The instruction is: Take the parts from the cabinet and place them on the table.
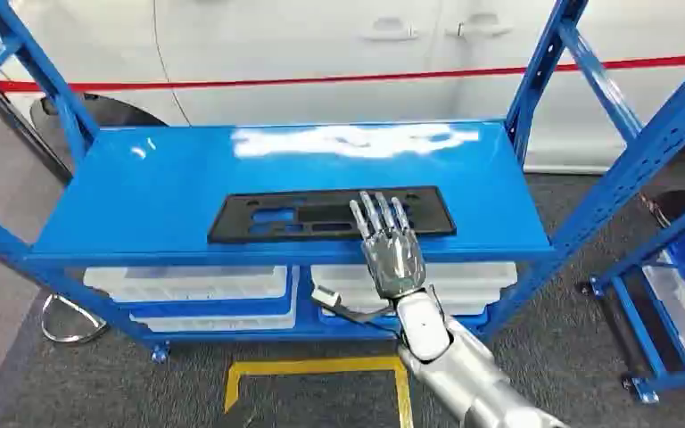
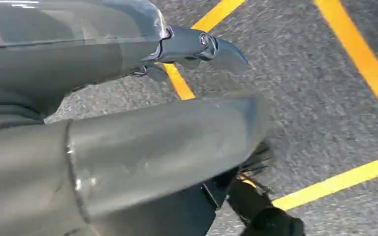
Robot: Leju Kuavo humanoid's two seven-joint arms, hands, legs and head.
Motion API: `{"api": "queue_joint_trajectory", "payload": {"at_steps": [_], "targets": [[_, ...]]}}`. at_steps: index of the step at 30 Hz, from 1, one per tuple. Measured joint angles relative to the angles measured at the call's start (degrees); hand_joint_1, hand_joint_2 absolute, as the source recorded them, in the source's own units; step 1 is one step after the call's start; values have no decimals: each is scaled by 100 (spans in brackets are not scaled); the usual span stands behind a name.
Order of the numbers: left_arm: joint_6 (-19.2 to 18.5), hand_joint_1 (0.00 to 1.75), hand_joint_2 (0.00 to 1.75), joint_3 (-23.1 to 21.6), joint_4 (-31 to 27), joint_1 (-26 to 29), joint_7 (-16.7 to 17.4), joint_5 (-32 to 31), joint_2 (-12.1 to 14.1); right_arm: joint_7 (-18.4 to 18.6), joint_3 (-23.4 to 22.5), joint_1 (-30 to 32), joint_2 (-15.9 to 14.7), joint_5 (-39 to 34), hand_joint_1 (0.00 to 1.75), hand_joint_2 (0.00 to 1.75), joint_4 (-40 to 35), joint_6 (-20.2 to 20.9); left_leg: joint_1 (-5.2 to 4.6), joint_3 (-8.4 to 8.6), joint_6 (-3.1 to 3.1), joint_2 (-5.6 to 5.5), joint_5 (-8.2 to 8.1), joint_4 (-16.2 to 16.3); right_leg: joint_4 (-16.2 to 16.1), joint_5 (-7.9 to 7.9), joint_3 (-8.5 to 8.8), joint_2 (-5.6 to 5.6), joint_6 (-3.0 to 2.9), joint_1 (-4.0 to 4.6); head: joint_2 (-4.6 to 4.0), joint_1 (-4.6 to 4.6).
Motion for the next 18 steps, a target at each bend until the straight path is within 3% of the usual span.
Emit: {"api": "queue_joint_trajectory", "payload": {"at_steps": [2,3,4,5,7,8,9,10,11,12,13,14,15,17,18], "targets": [[6,0,0,11,0,4,6,0,0,-4,-2,13,0,0,0,175,0,0,8,-509,-30,0,-350,787,1,-54,43,-1,-18,15,0,2],[7,0,0,20,0,21,11,0,0,-9,-7,26,0,0,0,175,0,0,9,-712,-39,0,-409,1028,3,-81,73,2,-19,24,0,2],[9,0,0,24,0,33,13,0,0,-28,-9,31,0,0,0,175,0,0,13,-771,-46,1,-285,978,3,-108,104,9,-18,26,0,4],[9,0,0,26,0,34,13,0,0,-48,-11,31,0,0,0,175,0,0,13,-712,-34,1,-35,691,3,-131,143,18,-10,28,0,2],[9,0,0,28,0,19,15,0,2,-77,-33,20,2,0,0,175,0,0,11,-385,27,4,595,-229,3,-181,225,21,13,34,0,2],[11,0,0,33,0,11,17,0,7,-83,-50,8,2,0,0,175,4,0,2,-286,67,13,747,-602,4,-197,245,18,29,36,0,4],[11,0,0,35,0,-9,22,-2,7,-83,-57,4,2,0,0,175,11,2,-45,-286,71,12,482,-637,21,-214,235,28,66,56,0,2],[11,0,0,37,0,-17,26,-2,7,-81,-63,2,2,0,0,175,20,2,-46,-251,106,8,516,-620,18,-232,221,21,107,54,0,7],[11,0,0,37,0,-10,28,-2,9,-74,-72,5,2,0,0,175,24,0,-50,-249,135,0,654,-629,18,-248,242,20,139,51,0,0],[11,0,0,37,0,-7,26,-2,11,-59,-77,0,2,0,0,175,24,0,-54,-232,157,-7,661,-636,4,-250,264,19,168,50,0,4],[15,0,0,37,0,-9,18,9,7,-57,-94,-11,0,0,0,175,24,0,16,-180,204,1,708,-717,29,-289,264,17,208,71,0,0],[22,0,0,42,0,-13,-7,24,7,-44,-120,-19,-4,0,0,175,24,0,4,-155,216,6,715,-743,153,-370,225,16,231,48,0,4],[26,0,0,52,0,-20,-31,55,7,-39,-138,-31,-7,0,0,175,24,0,4,-153,250,9,708,-741,471,-564,59,18,241,43,0,2],[24,0,0,77,0,-19,-90,61,9,-39,-162,-6,-22,0,0,175,24,0,-6,-154,285,10,682,-735,1392,-951,-451,18,278,26,0,2],[24,0,0,83,0,-13,-94,61,9,-39,-164,14,-33,0,0,175,24,0,-8,-154,285,7,672,-731,1700,-1005,-647,17,289,22,0,4]]}}
